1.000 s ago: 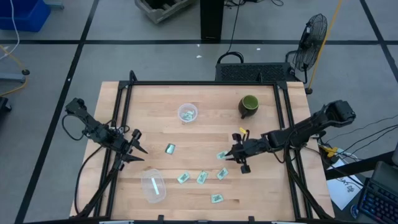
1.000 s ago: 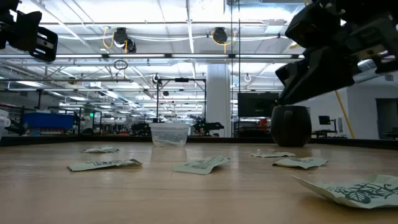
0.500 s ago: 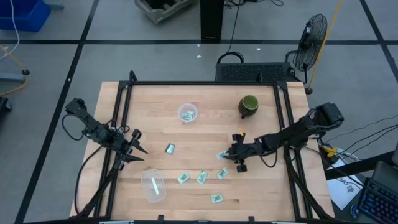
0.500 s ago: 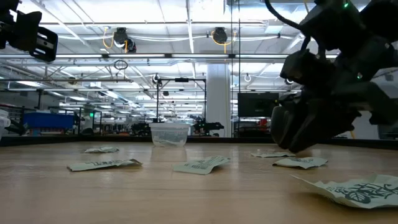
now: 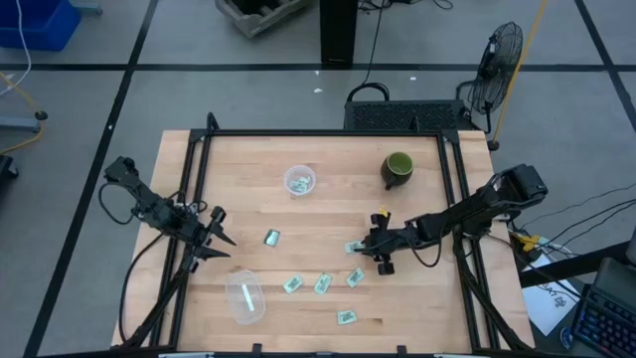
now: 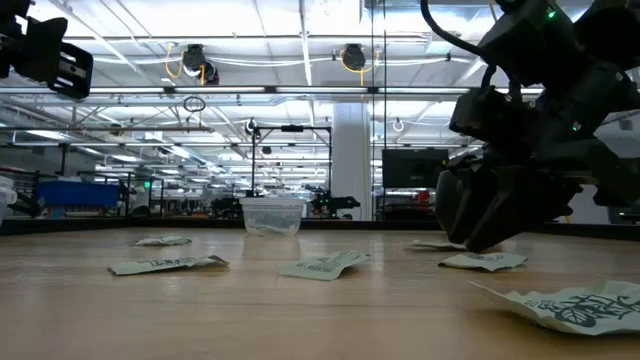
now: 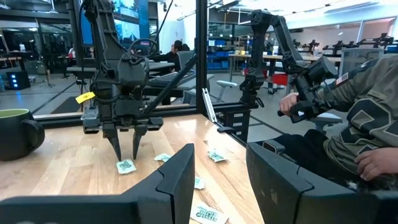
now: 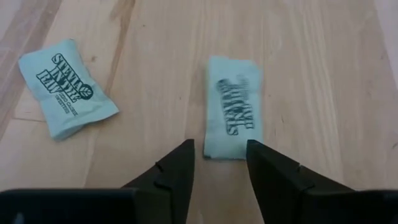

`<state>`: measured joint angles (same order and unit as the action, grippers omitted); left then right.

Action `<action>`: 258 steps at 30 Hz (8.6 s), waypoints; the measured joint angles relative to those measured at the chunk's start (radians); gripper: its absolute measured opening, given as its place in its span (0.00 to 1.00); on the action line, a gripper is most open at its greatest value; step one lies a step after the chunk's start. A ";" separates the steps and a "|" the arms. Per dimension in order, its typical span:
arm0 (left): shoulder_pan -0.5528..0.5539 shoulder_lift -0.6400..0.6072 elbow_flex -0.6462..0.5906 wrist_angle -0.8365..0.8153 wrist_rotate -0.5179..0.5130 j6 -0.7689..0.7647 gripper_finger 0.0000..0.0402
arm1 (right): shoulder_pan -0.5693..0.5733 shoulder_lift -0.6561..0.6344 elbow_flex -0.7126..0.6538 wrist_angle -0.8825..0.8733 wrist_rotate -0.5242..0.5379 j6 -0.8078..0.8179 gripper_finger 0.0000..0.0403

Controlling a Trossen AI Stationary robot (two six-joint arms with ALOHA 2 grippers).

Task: Pick and place Stevia / Truvia into bins
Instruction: Put the stevia packet into the transparent circle container, then put the stevia packet into the transparent rectangle container

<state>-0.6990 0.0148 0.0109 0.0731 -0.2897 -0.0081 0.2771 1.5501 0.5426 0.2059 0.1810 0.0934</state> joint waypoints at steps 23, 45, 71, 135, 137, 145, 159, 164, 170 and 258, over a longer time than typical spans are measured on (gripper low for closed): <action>0.000 0.000 0.000 -0.002 0.000 0.000 0.37 | 0.027 0.023 -0.003 0.230 0.004 -0.014 0.30; 0.000 0.000 0.000 -0.001 0.000 0.000 0.37 | -0.007 0.175 -0.001 0.332 0.025 -0.022 0.37; 0.000 0.000 0.000 0.000 0.000 0.000 0.37 | -0.029 0.203 -0.005 0.455 0.023 -0.044 0.03; 0.000 0.000 0.000 0.006 0.000 0.000 0.37 | -0.453 0.362 0.653 0.103 -0.410 -0.048 0.36; 0.000 0.000 0.000 0.006 0.000 0.000 0.37 | -0.421 0.306 0.623 0.076 -0.474 -0.015 0.36; 0.000 0.000 0.000 0.006 0.000 0.000 0.37 | -0.188 -0.018 0.358 0.126 -0.344 0.026 0.31; 0.000 0.000 0.000 0.020 -0.007 -0.002 0.37 | 0.174 -0.448 -0.192 0.612 -0.050 0.110 0.31; 0.000 0.000 0.000 0.063 -0.003 -0.005 0.37 | 0.228 -0.561 -0.326 0.617 0.000 0.090 0.31; 0.000 0.000 0.000 0.163 -0.025 -0.002 0.37 | 0.236 -0.743 -0.447 0.614 0.009 0.034 0.31; 0.377 1.404 0.507 -0.192 0.029 -0.370 0.37 | 0.235 -1.224 -0.527 0.200 0.342 -0.001 0.31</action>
<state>-0.3220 1.4192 0.5178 -0.1192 -0.2603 -0.3779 0.5124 0.3260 0.0152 0.4063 0.5234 0.0925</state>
